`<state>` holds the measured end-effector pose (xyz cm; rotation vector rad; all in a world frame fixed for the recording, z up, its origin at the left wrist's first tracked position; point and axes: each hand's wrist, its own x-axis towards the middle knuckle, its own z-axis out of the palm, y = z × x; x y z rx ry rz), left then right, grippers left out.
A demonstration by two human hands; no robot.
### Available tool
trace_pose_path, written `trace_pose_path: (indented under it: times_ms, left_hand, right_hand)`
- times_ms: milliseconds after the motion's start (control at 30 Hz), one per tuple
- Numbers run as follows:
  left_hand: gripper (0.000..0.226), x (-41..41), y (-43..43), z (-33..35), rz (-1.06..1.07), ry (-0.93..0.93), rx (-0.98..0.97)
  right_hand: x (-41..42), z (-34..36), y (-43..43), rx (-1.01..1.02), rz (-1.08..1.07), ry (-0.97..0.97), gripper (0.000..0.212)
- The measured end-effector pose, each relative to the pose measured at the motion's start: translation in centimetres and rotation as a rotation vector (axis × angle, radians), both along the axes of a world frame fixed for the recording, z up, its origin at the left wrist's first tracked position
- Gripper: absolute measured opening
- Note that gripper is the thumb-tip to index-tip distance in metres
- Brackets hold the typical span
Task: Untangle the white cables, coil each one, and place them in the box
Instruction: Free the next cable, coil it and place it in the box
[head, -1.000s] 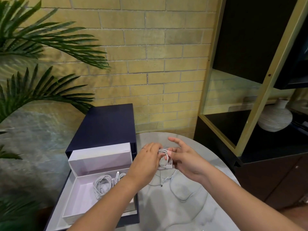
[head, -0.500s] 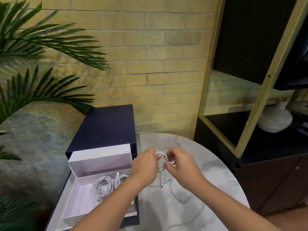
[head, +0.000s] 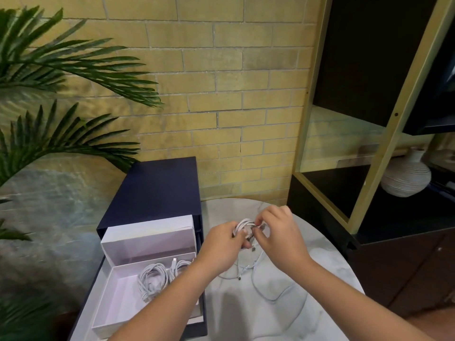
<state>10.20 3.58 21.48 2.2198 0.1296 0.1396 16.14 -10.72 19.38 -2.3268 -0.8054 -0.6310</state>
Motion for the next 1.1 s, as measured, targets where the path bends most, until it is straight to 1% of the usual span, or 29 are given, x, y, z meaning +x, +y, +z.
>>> trace_pose_path:
  times_ms: [33,100,200,267,333,400,500,533,600,667,700,733,800,867,933,1000,1033,1100]
  left_hand:
    - [0.019,0.2,0.1,-0.2,0.042,-0.021,0.080]
    - [0.023,0.7,0.5,-0.8,0.099,-0.059,0.319]
    - [0.019,0.8,0.6,-1.2,0.125,-0.150,0.647]
    - [0.017,0.6,0.4,-1.0,0.164,-0.194,0.777]
    - [0.022,0.5,0.4,-1.0,0.191,-0.173,0.822]
    - [0.027,0.5,0.7,-1.2,0.186,-0.156,0.843]
    - [0.031,0.2,0.8,-1.1,0.129,-0.140,0.915]
    - [0.031,0.1,0.7,-0.9,0.105,-0.139,0.933]
    - [0.031,-0.3,0.8,-0.7,0.073,-0.139,0.966]
    - [0.022,-0.5,0.9,-0.8,0.035,-0.142,0.982]
    - [0.012,-0.4,1.0,-0.9,0.015,-0.148,0.980]
    - [0.013,-0.3,1.1,-1.1,0.012,-0.151,0.961]
    - [0.034,-0.1,1.3,-1.2,0.005,-0.107,0.911]
    - [0.039,0.1,1.4,-1.3,0.012,-0.077,0.771]
    - [0.042,0.0,1.4,-1.4,0.032,-0.078,0.550]
    - [0.044,-0.2,1.0,-1.5,0.047,-0.073,0.301]
    - [0.043,-0.2,0.7,-1.5,0.066,-0.070,0.181]
    - [0.042,-0.1,-0.1,-1.4,0.107,-0.067,-0.042]
  right_hand:
    - [-0.2,0.2,0.0,-0.036,0.024,-0.048,0.009]
    - [-0.4,0.5,0.1,-0.059,0.066,-0.025,0.008]
    - [-0.2,1.0,0.2,-0.038,0.090,0.138,0.007]
    - [-0.2,1.3,0.3,-0.005,0.094,0.214,0.009]
    - [-0.2,1.6,0.5,-0.005,0.087,0.317,0.009]
    - [-0.3,1.9,0.7,0.028,0.085,0.493,0.009]
    - [-0.1,2.0,0.7,0.228,0.160,0.825,0.007]
    - [0.0,2.1,0.5,0.263,0.181,0.893,0.007]
    - [0.2,2.4,0.0,0.238,0.191,0.924,0.006]
    - [0.4,2.8,-0.4,0.135,0.188,0.878,0.008]
    - [0.5,3.0,-0.5,0.066,0.187,0.832,0.008]
    - [0.6,3.2,-0.7,-0.003,0.185,0.773,0.008]
    - [0.8,3.6,-1.0,-0.119,0.161,0.623,0.004]
    - [0.6,3.8,-1.5,-0.155,0.106,0.488,0.004]
    - [0.3,3.6,-1.9,-0.106,0.079,0.434,0.006]
    - [-0.2,2.9,-1.9,-0.018,0.073,0.438,0.006]
    - [-0.4,2.5,-1.8,0.043,0.074,0.458,0.006]
    - [-0.6,1.8,-1.5,0.209,0.080,0.556,0.011]
